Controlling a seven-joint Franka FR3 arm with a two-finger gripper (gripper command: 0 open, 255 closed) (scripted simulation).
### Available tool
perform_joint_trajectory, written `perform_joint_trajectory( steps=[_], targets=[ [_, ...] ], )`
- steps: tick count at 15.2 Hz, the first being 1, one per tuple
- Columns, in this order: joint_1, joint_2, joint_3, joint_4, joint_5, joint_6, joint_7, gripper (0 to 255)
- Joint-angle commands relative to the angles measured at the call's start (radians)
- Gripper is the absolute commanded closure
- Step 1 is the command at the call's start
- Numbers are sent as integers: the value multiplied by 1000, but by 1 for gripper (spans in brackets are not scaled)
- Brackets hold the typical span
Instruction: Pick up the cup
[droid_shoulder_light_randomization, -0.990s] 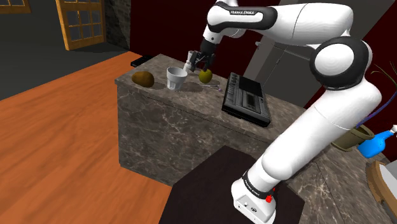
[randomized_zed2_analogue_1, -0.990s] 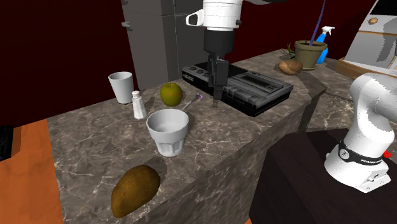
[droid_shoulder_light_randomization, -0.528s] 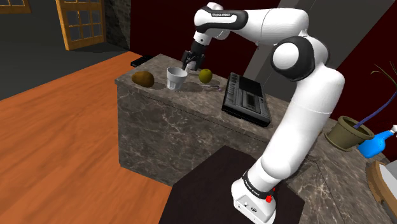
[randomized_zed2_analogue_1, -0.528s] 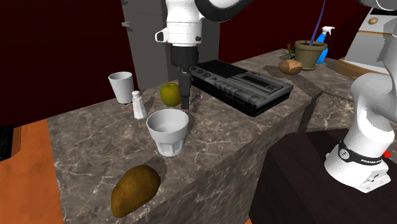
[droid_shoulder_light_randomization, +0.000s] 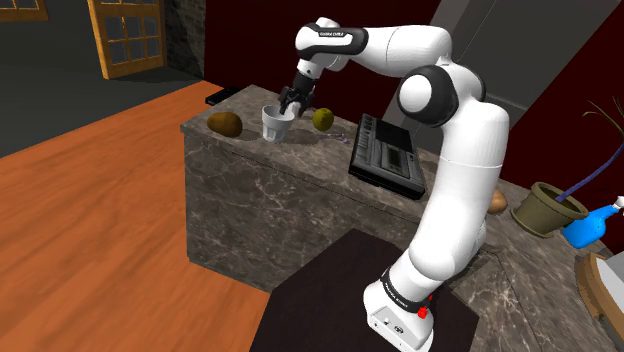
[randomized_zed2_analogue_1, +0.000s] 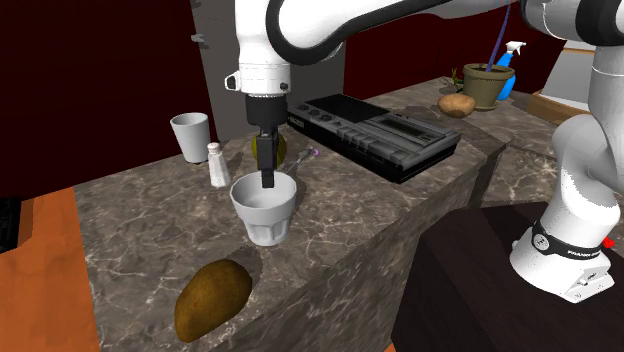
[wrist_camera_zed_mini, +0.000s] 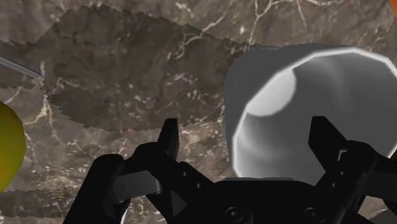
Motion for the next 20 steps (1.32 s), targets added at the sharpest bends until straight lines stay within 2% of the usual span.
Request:
perform_joint_trajectory(
  steps=[1, 4, 5, 14, 20],
  targets=[
    [-1, 6, 0, -17, 3, 22, -7, 0],
    [-1, 10, 1, -32, 5, 41, -10, 0],
    [0, 9, 1, -33, 5, 41, -10, 255],
    [-1, 10, 1, -32, 5, 41, -10, 255],
    [-2, -4, -1, 28, -2, -31, 4, 255]
  ],
)
